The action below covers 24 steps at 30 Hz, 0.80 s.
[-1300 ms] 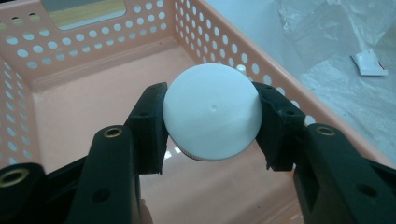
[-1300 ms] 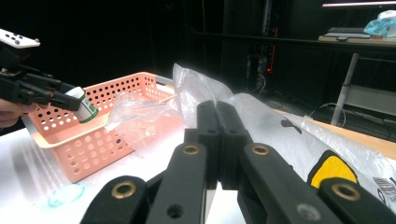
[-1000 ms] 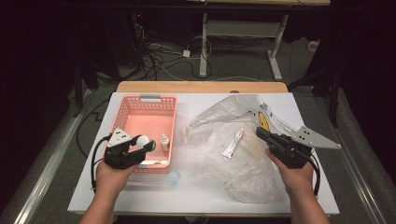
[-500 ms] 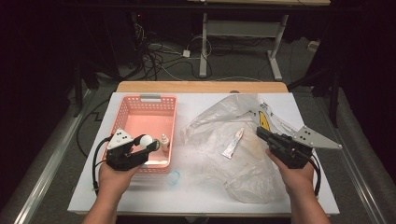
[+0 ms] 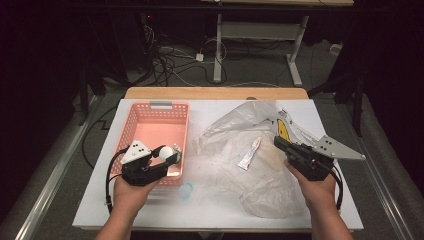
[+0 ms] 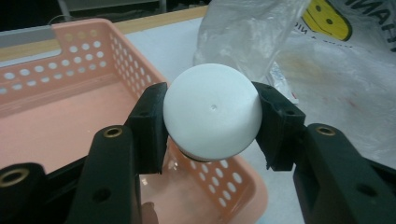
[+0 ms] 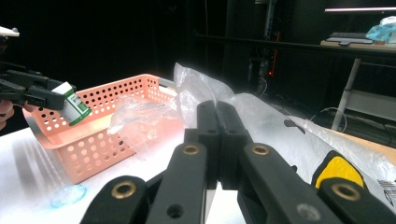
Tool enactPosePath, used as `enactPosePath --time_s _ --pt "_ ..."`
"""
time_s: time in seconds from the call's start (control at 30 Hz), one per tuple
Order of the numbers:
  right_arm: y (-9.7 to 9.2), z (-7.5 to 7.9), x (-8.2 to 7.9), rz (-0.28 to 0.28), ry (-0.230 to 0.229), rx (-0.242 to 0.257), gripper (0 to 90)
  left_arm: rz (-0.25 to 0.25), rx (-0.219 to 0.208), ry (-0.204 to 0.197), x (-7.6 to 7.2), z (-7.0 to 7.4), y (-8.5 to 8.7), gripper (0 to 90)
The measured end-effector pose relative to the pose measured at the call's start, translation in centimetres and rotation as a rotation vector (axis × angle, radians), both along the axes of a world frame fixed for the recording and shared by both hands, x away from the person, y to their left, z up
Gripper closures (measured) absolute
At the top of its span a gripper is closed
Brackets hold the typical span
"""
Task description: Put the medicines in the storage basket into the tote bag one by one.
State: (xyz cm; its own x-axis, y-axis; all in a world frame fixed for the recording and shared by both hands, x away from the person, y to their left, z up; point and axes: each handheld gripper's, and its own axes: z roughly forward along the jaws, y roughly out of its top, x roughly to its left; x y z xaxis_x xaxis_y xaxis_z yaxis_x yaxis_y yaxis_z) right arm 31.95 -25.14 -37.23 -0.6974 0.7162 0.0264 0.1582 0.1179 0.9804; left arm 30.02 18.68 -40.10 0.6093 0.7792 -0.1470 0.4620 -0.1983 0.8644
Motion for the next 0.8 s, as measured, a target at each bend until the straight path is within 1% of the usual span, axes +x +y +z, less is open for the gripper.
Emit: enactPosePath --time_s 0.1,0.2,0.37,0.53,0.8 --pt "0.1 0.0 0.0 -0.003 0.004 0.007 90.0 -0.020 -0.004 -0.003 -0.2 0.0 -0.6 48.4" --pt "0.1 0.0 -0.1 0.000 0.001 -0.001 90.0 -0.038 -0.005 -0.011 -0.4 0.0 -1.2 48.3" --pt "0.2 0.0 -0.1 0.001 0.003 -0.004 90.0 -0.070 -0.016 -0.011 -0.6 -0.1 -2.2 48.3" --pt "0.1 0.0 -0.1 0.001 0.002 -0.004 90.0 -0.097 -0.005 -0.013 -0.9 -0.2 -3.1 48.3" --pt "0.3 0.0 -0.1 0.002 0.003 -0.001 90.0 -0.141 0.007 -0.003 -1.2 -0.7 -4.7 48.3"
